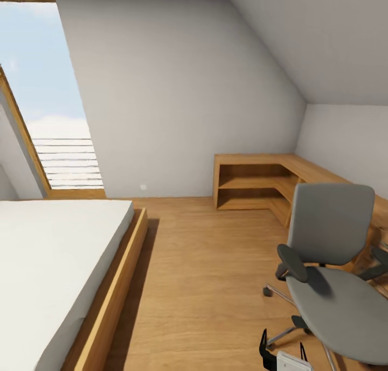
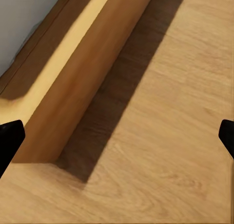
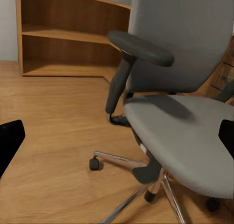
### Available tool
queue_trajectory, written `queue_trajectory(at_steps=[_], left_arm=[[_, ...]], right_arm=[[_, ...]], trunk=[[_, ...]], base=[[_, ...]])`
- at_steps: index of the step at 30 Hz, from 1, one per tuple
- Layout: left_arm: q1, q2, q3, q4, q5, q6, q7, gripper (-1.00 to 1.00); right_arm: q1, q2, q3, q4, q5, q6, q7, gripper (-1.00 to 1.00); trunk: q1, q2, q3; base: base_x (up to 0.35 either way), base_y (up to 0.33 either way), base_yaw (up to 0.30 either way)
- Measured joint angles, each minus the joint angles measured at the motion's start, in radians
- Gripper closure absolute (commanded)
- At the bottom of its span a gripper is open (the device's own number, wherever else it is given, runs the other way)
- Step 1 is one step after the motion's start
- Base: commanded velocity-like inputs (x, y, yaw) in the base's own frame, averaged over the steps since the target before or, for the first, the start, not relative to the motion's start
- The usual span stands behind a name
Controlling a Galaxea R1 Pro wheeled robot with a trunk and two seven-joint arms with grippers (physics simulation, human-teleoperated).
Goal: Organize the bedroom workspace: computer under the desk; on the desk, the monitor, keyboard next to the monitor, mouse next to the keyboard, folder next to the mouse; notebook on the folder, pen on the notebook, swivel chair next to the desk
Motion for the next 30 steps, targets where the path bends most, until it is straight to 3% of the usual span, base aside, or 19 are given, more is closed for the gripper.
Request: queue_trajectory(at_steps=[8,22,30], left_arm=[[-0.001,0.000,0.001,0.000,0.000,-0.001,0.000,-1.00],[0.000,0.001,0.002,-0.001,0.001,-0.004,0.002,-1.00],[-0.001,0.001,0.002,-0.001,0.002,-0.004,0.002,-1.00]], right_arm=[[0.000,0.000,0.000,0.002,0.000,0.000,0.012,-1.00],[0.000,0.000,0.000,0.001,0.000,0.000,0.015,-1.00],[0.000,0.000,0.000,0.002,0.000,0.000,0.015,-1.00]], trunk=[[0.000,0.000,0.005],[0.000,0.000,0.026],[0.000,0.000,0.029]], base=[[0.280,-0.071,0.013],[0.090,-0.007,0.004],[0.311,0.000,0.203]])
